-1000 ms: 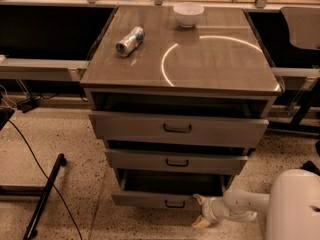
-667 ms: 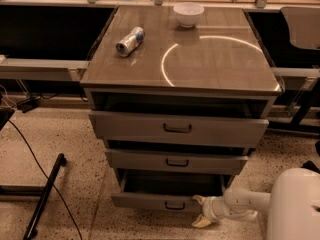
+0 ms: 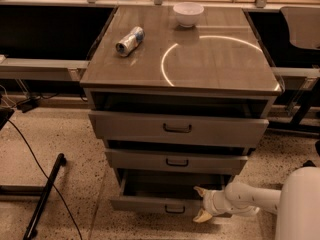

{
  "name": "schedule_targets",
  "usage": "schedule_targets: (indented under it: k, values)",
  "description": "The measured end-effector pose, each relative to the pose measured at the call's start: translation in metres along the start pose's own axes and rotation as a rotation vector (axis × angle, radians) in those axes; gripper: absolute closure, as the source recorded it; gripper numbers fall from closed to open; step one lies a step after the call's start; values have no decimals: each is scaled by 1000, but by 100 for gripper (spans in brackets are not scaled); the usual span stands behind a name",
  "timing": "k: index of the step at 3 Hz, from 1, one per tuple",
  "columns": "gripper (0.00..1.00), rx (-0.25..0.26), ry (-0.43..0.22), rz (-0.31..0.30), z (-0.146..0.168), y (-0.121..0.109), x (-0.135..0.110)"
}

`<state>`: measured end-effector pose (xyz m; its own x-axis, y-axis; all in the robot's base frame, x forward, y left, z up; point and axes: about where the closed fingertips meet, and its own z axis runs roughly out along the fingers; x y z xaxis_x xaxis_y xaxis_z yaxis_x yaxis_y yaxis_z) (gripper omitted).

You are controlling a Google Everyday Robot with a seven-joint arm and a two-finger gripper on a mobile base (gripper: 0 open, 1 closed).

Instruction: Open bottom drawer

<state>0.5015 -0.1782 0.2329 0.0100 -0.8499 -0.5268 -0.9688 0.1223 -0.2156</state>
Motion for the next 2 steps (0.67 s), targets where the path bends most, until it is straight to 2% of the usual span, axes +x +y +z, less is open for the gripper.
schedule_targets:
  k: [1,2]
  values:
    - [27,1,2,-2,4,-19,1]
    - [30,-25,2,29,20,-37,12]
